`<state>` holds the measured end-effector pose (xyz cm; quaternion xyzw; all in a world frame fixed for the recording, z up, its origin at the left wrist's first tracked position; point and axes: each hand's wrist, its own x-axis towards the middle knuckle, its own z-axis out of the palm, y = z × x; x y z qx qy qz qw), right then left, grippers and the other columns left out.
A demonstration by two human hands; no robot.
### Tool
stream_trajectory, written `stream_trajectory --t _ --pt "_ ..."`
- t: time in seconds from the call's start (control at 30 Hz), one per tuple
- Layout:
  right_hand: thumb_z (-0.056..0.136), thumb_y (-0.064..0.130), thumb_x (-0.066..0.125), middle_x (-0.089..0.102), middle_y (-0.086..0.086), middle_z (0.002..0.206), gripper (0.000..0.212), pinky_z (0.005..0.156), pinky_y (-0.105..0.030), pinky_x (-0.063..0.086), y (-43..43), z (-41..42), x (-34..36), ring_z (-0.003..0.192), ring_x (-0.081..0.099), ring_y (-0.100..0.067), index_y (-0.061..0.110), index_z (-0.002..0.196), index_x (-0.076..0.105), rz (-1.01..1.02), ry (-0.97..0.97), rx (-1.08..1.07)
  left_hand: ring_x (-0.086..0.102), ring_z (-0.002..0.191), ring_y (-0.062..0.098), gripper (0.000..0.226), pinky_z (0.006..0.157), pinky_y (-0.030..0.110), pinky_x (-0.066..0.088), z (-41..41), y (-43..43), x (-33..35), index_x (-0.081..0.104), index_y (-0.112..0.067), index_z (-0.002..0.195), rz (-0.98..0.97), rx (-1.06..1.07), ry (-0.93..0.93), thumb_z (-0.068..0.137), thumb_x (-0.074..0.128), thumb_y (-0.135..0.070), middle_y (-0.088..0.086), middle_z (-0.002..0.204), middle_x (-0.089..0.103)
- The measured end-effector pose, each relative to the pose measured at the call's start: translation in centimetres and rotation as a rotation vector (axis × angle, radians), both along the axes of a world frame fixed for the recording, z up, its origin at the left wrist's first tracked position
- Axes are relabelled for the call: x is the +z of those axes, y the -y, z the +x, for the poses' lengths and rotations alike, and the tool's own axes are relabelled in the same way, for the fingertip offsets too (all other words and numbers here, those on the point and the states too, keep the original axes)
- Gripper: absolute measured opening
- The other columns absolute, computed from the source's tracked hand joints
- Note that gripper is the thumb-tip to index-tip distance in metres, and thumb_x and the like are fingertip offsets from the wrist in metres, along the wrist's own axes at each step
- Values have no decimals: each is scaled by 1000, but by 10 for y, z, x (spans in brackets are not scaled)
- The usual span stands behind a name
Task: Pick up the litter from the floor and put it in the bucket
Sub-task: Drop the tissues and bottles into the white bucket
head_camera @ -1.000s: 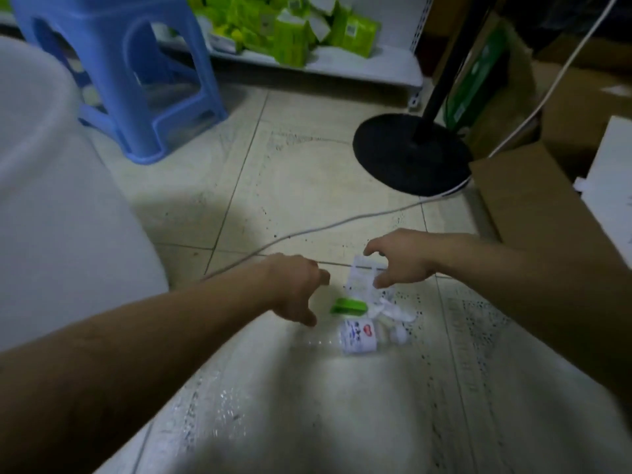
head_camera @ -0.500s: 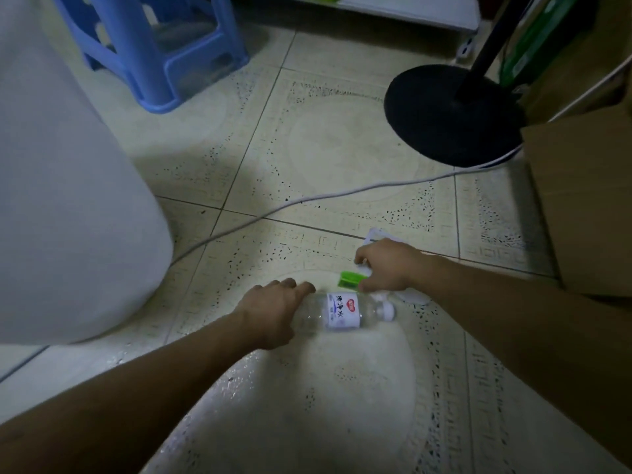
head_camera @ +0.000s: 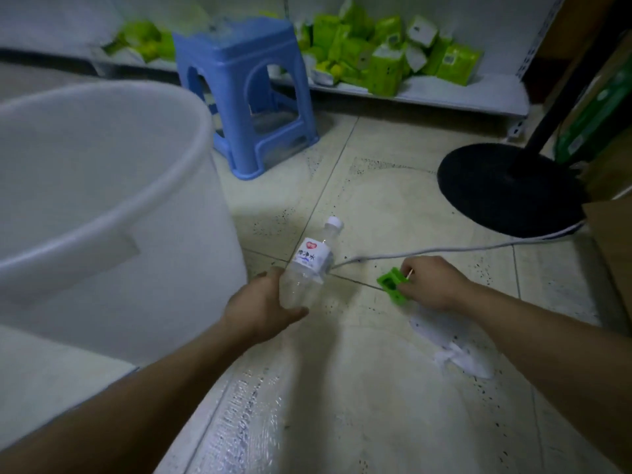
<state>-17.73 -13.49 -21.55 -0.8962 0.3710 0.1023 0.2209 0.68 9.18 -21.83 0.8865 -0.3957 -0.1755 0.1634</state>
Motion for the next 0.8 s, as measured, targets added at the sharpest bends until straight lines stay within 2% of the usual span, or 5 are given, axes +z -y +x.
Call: stream_trajectory --t 0.3,0.43,0.53,0.67,0.8 --pt "78 29 70 68 4 82 13 60 -24 45 -19 45 129 76 62 -15 26 90 69 -17 593 -131 58 102 22 69 84 41 52 22 68 145 45 -23 125 -268 -118 292 70 69 -58 3 115 60" --pt "74 28 75 67 6 78 22 57 -15 41 -19 47 185 70 59 -10 26 96 73 -77 719 -172 59 104 30 82 81 42 53 43 96 205 22 -22 140 -305 -165 442 78 66 -52 12 125 57" --pt "74 25 78 69 0 78 29 66 -30 53 -23 50 207 70 64 -16 24 100 66 -4 831 -247 60 102 29 88 73 36 47 65 95 229 7 -29 146 -317 -184 487 81 61 -53 14 128 56" --pt "76 18 77 69 -13 85 24 75 -47 57 -46 81 213 79 67 -31 18 94 60 62 933 -241 59 104 28 85 73 33 44 88 67 228 17 -27 145 -336 -157 416 78 61 -57 11 128 58" --pt "73 12 77 69 -9 80 19 66 -40 60 -78 141 211 73 67 -25 22 82 63 161 998 -140 69 83 28 54 65 37 54 122 22 235 35 -24 135 -376 -26 395 87 51 -43 15 104 67"
